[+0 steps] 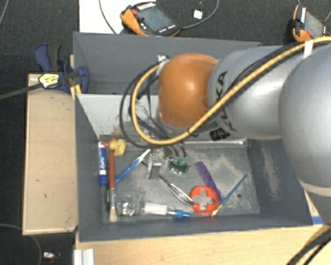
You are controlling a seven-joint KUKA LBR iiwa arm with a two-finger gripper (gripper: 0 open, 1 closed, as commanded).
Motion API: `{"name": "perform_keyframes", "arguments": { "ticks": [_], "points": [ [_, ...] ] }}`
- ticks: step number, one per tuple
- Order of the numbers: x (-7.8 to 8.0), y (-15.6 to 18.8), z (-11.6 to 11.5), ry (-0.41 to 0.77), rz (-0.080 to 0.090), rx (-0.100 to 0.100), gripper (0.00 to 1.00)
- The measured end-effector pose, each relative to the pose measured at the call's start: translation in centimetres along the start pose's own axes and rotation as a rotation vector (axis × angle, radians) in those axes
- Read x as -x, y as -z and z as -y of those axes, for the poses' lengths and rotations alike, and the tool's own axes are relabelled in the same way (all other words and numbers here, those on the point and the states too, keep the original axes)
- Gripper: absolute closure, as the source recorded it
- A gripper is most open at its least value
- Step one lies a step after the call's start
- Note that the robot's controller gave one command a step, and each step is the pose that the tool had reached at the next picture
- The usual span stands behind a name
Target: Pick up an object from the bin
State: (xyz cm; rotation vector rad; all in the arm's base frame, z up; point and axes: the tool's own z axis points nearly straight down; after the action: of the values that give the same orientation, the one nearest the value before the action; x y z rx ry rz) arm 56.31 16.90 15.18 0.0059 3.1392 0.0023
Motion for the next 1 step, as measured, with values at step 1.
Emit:
{"name": "perform_keyframes", "arguments": {
  "ticks": [1],
  "points": [
    [-2.19, -8.09, 2.27, -0.315, 0.002, 0.002, 0.00]
  ]
}}
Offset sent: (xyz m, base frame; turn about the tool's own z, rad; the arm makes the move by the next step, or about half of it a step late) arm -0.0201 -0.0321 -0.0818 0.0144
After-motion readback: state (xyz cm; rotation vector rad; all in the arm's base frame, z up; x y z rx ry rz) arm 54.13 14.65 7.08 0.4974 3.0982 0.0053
